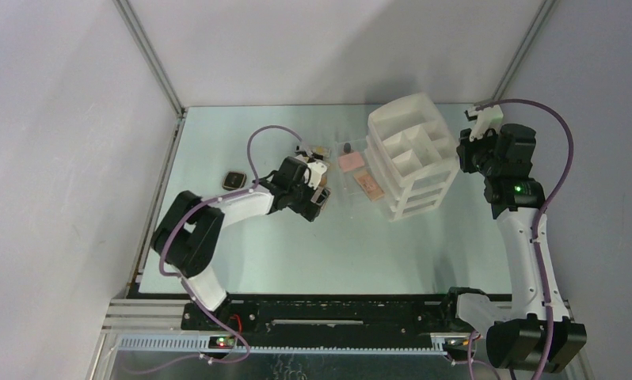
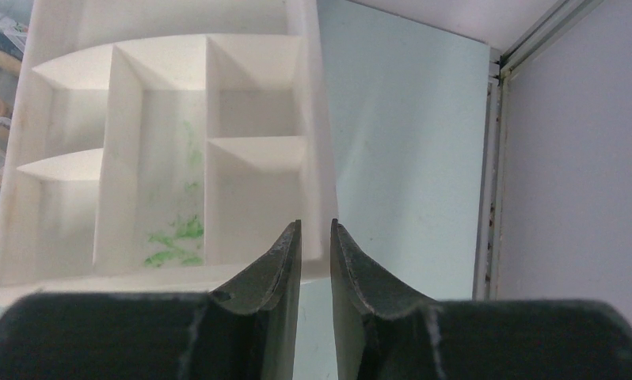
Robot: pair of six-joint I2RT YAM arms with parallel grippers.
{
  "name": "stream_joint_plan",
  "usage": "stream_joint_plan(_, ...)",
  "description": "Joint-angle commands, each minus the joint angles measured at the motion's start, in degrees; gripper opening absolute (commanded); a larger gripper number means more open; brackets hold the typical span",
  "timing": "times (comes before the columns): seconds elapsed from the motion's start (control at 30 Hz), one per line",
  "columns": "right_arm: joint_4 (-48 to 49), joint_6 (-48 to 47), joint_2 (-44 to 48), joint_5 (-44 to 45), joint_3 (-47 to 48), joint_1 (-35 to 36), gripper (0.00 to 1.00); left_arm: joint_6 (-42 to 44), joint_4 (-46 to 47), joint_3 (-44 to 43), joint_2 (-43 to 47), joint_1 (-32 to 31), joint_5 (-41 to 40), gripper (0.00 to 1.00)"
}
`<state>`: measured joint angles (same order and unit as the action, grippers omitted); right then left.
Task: Organize the makeup
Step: Pick up the makeup from the center of the board.
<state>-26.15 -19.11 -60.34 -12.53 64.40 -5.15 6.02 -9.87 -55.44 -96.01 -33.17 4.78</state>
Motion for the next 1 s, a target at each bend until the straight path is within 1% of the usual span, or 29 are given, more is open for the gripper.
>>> stream_joint_plan(0.0, 1.81, -0.74, 0.92, 0.32, -0.39, 0.14, 0.27, -5.59, 4.10, -3.41, -2.70, 0.30, -2.20, 0.95)
stream_joint_plan(0.1, 1.99, -0.90, 1.03, 0.32, -0.57, 0.14, 0.27, -5.67, 5.22, -3.98, -4.06, 0.30, -1.82, 0.96)
stream_joint_plan(0.17, 2.06, -1.01, 1.10, 0.34, -0.81, 0.14, 0.27, -5.67, 5.53, -4.38, -4.73, 0.24, -1.80, 1.00)
stream_joint_plan(0.37, 2.06, -1.28, 0.75, 0.40, -0.86, 0.14, 0.27, -7.48, 6.26, -5.83, -7.02, 0.14, -1.57, 1.00)
stream_joint_plan(0.57, 1.92, -1.52, 0.82, 0.32, -0.90, 0.14, 0.27, -8.15, 6.69, -7.84, -9.84, -0.65, -3.30, 0.99)
stream_joint_plan(0.63, 1.82, -1.52, 0.83, 0.32, -0.86, 0.14, 0.27, -8.40, 6.67, -8.25, -10.44, -0.73, -3.74, 0.96)
stream_joint_plan(0.67, 1.81, -1.56, 0.78, 0.32, -0.86, 0.14, 0.27, -8.41, 6.62, -8.35, -10.73, -0.75, -3.76, 0.93)
stream_joint_plan(0.83, 1.67, -1.88, 0.75, 0.37, -0.86, 0.14, 0.26, -8.25, 6.27, -7.46, -10.56, -0.76, -3.13, 0.73)
stream_joint_plan(0.97, 1.54, -1.95, 0.83, 0.41, -0.90, 0.14, 0.26, -6.67, 5.56, -5.25, -7.94, -0.75, -3.28, 0.61)
